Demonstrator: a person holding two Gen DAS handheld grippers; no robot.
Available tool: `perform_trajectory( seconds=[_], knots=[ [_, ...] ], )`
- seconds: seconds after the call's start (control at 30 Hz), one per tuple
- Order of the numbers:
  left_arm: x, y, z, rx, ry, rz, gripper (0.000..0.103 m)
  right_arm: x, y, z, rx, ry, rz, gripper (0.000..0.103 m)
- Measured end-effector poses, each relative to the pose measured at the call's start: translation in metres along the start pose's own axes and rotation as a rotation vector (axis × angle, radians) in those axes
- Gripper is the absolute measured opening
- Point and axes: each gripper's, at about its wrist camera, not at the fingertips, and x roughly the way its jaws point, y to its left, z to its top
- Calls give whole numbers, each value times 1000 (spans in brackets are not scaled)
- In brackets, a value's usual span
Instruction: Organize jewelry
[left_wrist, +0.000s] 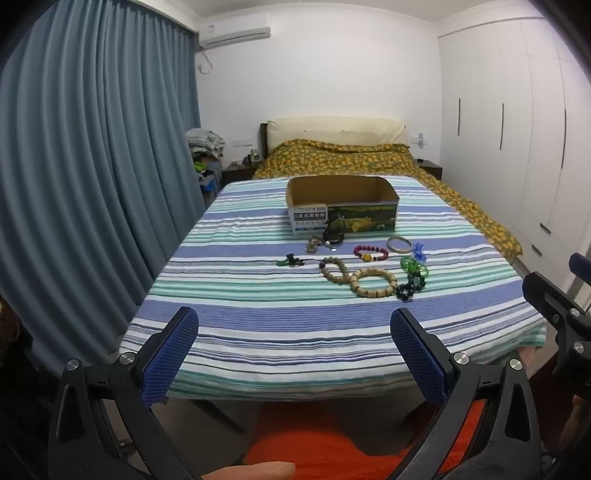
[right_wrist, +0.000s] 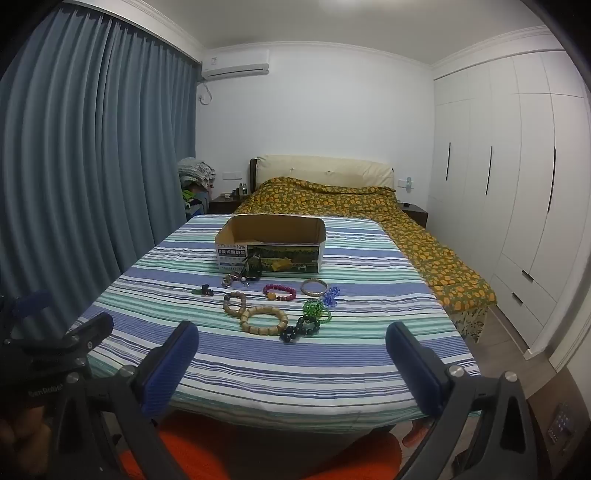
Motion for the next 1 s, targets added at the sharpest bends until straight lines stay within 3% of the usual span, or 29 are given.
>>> perform_trajectory(
  seconds=[1.0],
  knots=[
    [-2,0,0,4,7,-18,103,2,0,-1,2,2,2,103]
  ],
)
